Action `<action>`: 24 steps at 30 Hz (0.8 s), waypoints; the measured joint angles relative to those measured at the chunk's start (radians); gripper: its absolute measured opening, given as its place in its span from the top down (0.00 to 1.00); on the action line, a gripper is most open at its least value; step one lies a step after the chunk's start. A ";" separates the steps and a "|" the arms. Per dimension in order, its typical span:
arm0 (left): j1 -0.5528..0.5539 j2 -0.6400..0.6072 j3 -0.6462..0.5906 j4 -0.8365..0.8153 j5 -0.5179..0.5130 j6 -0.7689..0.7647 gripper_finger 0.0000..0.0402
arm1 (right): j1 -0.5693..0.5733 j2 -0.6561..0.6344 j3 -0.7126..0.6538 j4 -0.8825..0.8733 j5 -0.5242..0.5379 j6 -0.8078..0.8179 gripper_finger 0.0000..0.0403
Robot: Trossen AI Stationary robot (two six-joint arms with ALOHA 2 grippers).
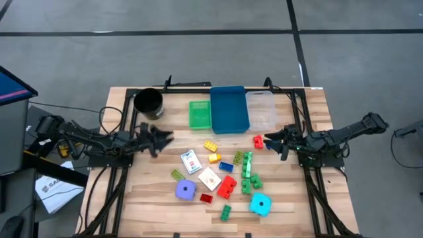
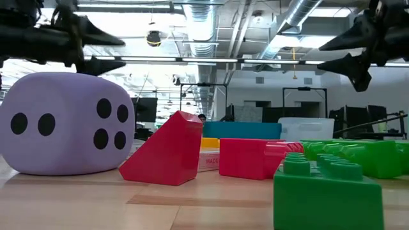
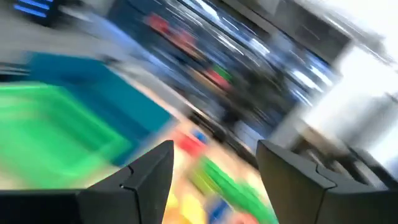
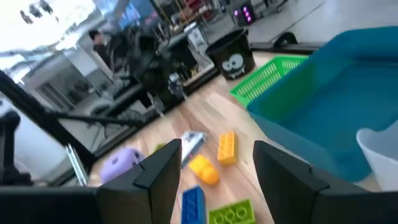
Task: Pick & Place Toys
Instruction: Put the light blue dice into the transparent bin
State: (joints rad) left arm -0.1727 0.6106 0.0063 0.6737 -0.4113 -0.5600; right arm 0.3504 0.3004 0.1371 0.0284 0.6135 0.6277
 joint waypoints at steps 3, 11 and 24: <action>-0.022 0.000 0.000 -0.001 0.168 0.046 0.44 | 0.000 0.000 0.000 0.032 0.007 0.001 0.51; -0.151 0.065 0.000 -0.044 0.288 0.090 0.44 | 0.000 0.000 0.000 0.037 0.007 -0.031 0.51; -0.214 0.376 0.013 -0.129 0.225 0.242 0.44 | 0.001 0.000 0.000 0.038 0.097 -0.191 0.51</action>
State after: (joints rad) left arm -0.3862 0.9869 0.0189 0.5451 -0.1868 -0.3178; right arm 0.3511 0.3008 0.1371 0.0662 0.7109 0.4372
